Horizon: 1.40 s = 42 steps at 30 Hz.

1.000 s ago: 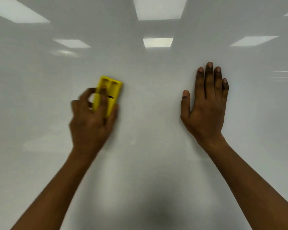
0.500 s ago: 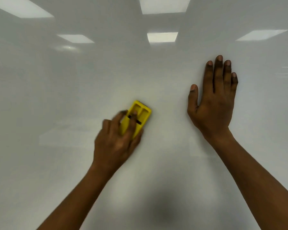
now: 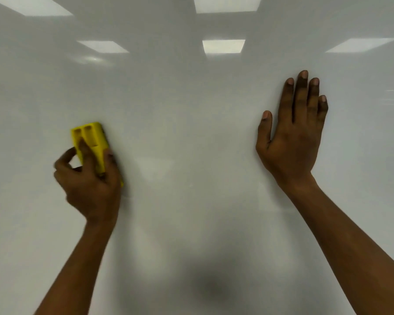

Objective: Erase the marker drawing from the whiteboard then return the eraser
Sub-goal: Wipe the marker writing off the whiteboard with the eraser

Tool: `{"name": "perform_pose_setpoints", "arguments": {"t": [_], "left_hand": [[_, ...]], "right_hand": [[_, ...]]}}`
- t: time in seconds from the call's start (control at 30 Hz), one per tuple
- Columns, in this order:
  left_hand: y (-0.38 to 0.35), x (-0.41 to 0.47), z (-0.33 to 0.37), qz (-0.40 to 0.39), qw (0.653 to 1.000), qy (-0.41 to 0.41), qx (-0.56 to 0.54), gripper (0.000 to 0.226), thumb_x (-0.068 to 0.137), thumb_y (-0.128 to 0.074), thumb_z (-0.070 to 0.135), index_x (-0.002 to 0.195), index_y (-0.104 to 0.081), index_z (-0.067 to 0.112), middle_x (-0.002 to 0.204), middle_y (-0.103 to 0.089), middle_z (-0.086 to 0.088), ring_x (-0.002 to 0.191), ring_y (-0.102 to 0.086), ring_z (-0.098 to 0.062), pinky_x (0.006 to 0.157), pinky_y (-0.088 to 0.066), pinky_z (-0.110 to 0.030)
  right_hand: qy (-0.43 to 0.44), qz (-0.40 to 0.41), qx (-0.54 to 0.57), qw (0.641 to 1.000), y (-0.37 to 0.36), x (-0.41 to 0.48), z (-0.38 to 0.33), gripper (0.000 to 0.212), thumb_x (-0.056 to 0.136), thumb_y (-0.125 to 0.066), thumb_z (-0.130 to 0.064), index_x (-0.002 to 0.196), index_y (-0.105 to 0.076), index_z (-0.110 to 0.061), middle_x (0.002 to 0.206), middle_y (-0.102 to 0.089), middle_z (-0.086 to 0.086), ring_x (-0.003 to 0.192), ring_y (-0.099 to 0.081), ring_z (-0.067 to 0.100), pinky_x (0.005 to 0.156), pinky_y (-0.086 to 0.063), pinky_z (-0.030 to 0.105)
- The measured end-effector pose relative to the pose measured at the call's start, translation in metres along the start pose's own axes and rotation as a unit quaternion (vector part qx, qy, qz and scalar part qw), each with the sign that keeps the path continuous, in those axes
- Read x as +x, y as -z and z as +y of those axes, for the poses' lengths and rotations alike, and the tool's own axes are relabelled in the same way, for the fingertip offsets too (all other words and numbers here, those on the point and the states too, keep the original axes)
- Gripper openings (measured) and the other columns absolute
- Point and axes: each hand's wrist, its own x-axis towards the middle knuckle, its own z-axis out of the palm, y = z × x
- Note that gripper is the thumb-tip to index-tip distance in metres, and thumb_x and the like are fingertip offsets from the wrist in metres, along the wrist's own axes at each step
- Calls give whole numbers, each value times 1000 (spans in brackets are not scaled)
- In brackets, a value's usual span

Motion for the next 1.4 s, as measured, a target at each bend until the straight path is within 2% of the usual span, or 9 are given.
{"name": "perform_pose_setpoints", "arguments": {"t": [0.13,0.27,0.33,0.43,0.6,0.77,0.9,1.1,1.4], "left_hand": [[-6,-67,55,-83,990,-112,-37,61,102,-58,52,144,-64,8,139,-57,-21,97,-65,-38,71,-57,-45],[-14,-130,93,-120,910,-393,-46,46,105,-64,47,133,-76,13,129,-72,-20,76,-64,-36,58,-56,-37],[-18,-129,89,-100,893,-438,-42,43,105,-68,46,132,-77,13,127,-74,-20,74,-59,-33,59,-53,-37],[-18,-112,57,-72,914,-399,-29,40,107,-64,43,131,-75,13,129,-71,-24,82,-60,-37,62,-55,-39],[1,-53,-17,-48,988,-143,27,59,109,-52,47,157,-48,13,145,-50,-26,102,-59,-44,64,-54,-53],[-1,-38,-9,-6,1000,23,1,58,109,-55,49,156,-53,15,144,-52,-24,113,-47,-38,76,-48,-51],[-5,-77,30,-49,998,-26,-29,60,106,-56,49,154,-53,13,140,-55,-26,101,-60,-42,74,-54,-51],[-18,-163,127,-119,955,-262,-77,54,108,-51,52,146,-52,13,128,-55,-21,87,-71,-39,56,-60,-39],[-15,-166,145,-171,954,-176,-170,51,113,-43,43,144,-66,10,124,-57,-10,80,-67,-25,52,-55,-35]], "right_hand": [[-2,-1,1,1000,0,0,0,64,111,-30,-40,163,-24,-5,170,-23,19,159,-19,37,132,-15,50],[0,4,14,1000,2,1,3,63,111,-35,-40,163,-27,-6,170,-26,19,159,-21,36,131,-18,50],[1,5,25,1000,3,1,4,62,111,-36,-40,162,-28,-6,169,-27,18,159,-22,36,131,-18,49],[0,4,31,1000,3,1,5,62,110,-38,-40,162,-30,-6,169,-28,18,159,-22,36,131,-16,48],[-3,0,24,1000,3,1,2,62,110,-36,-39,162,-28,-5,169,-27,19,159,-22,36,131,-17,49],[-2,-4,11,1000,3,1,-1,63,110,-32,-38,163,-26,-5,169,-25,19,159,-21,37,131,-18,51],[-5,-14,17,1000,4,1,-1,63,111,-31,-39,163,-25,-4,170,-24,19,159,-21,37,131,-16,51],[-18,-49,76,996,16,4,-2,61,110,-40,-32,161,-30,-1,169,-25,20,159,-20,37,131,-17,53],[-36,-62,257,964,73,-107,-29,32,105,-50,-21,127,-64,-3,148,-55,15,143,-47,32,113,-43,53]]}}
